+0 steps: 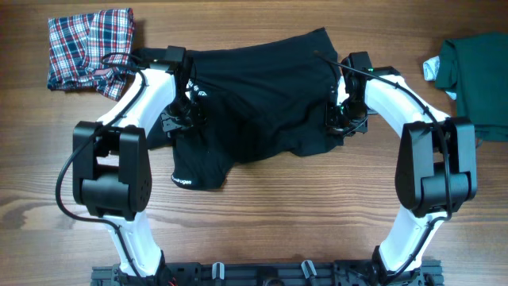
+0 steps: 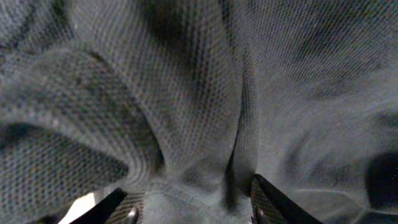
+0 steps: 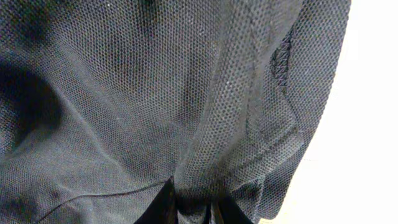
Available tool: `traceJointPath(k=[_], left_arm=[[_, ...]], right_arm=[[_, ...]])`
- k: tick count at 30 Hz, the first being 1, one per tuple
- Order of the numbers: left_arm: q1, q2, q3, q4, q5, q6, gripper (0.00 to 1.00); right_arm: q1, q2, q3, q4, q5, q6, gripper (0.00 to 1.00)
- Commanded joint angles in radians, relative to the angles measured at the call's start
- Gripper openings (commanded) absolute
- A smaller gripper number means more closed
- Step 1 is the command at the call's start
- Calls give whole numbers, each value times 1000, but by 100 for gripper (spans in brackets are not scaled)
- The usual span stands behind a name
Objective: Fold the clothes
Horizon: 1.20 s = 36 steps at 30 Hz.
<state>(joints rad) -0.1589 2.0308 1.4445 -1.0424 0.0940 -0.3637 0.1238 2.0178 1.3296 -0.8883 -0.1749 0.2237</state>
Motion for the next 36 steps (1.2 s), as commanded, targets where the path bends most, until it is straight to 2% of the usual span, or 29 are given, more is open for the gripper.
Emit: traceJointPath(k=[1,5,10,14,27,30,34,36], left_arm=[[2,-91,2,-31,-20,32,51],[2,-181,2,-85,-75,46,55],[2,-157,-44,-70,-92,46,54],[4,-127,-101,8,-92,69,56],[49,-18,-106,75,-95,99,55],[49,-18,-106,78,-87,99,41],[49,-18,-106,64,-84,98,5],[49,-19,-105,45,-84,98,4]], right_arm=[[6,21,-14,8,23,11,16],[6,21,-14,9,22,11,17],[6,21,-14,6,22,11,17],[6,21,-14,-2,22,11,17],[6,20,-14,-13,22,11,17],[6,21,-14,-13,23,11,16],[6,21,-14,-14,86,37,6],[6,21,-14,-13,94,42,4]])
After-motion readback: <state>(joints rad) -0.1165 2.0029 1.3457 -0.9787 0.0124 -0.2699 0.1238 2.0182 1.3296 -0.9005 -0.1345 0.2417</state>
